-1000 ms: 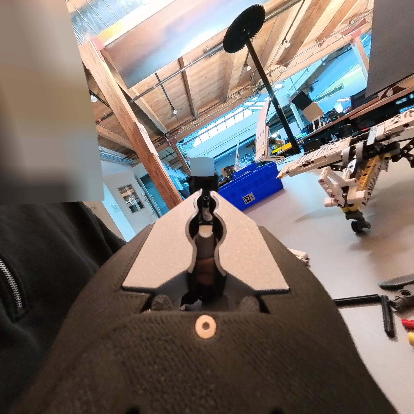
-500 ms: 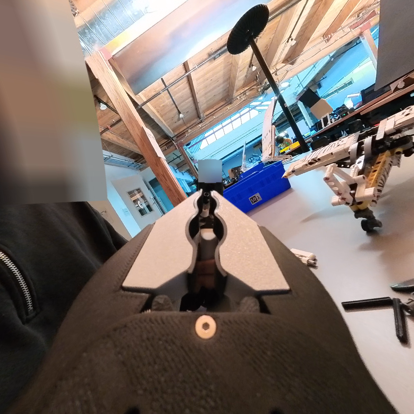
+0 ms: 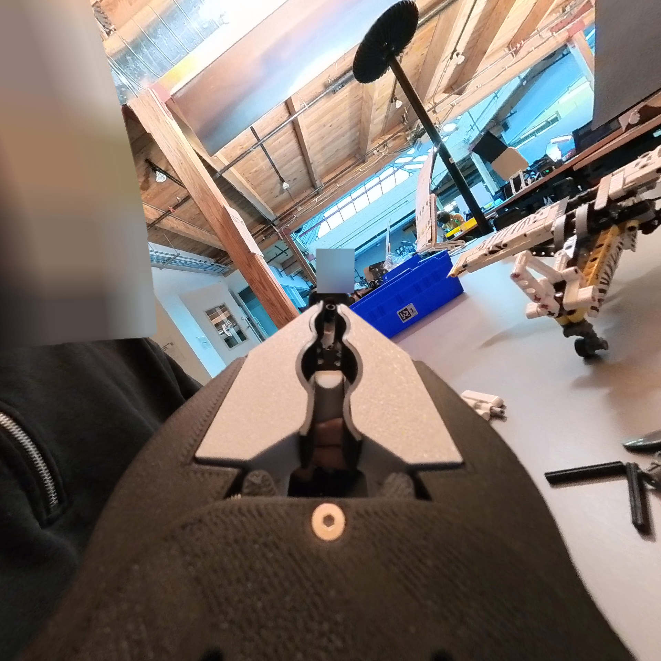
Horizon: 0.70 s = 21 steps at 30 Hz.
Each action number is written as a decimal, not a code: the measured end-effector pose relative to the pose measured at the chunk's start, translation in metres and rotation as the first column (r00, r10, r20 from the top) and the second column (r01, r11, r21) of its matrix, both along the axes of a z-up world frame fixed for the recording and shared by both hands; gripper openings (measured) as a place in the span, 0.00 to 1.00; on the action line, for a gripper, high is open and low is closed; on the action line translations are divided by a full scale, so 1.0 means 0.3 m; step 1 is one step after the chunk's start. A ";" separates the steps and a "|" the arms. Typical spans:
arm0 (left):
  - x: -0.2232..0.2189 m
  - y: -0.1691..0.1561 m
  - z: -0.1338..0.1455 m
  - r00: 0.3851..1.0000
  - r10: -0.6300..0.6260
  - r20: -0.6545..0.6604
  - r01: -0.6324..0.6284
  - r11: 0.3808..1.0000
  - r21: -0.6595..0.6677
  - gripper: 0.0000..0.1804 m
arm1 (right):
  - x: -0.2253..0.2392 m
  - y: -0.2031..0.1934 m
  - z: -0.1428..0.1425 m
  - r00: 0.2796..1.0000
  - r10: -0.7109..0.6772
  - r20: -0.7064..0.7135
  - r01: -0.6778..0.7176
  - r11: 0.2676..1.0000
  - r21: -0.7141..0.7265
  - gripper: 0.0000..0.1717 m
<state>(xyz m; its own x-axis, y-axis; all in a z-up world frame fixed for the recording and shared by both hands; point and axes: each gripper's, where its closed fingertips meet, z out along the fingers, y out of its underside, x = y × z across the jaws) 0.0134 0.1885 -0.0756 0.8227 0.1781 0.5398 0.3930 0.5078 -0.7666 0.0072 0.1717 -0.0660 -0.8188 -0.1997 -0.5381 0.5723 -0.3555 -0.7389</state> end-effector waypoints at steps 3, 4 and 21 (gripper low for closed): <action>-0.004 0.003 -0.005 1.000 0.026 0.000 -0.026 0.999 -0.026 0.02 | -0.003 0.006 -0.001 1.000 -0.004 -0.004 0.004 1.000 0.027 0.01; -0.003 0.008 -0.004 0.999 0.036 -0.003 -0.036 0.999 -0.034 0.02 | -0.004 0.011 0.001 1.000 -0.013 -0.008 0.013 1.000 0.025 0.01; -0.012 -0.031 0.006 0.992 0.098 0.075 -0.107 0.987 0.118 0.00 | -0.141 0.273 0.177 0.940 -0.339 0.047 0.342 0.933 -0.111 0.01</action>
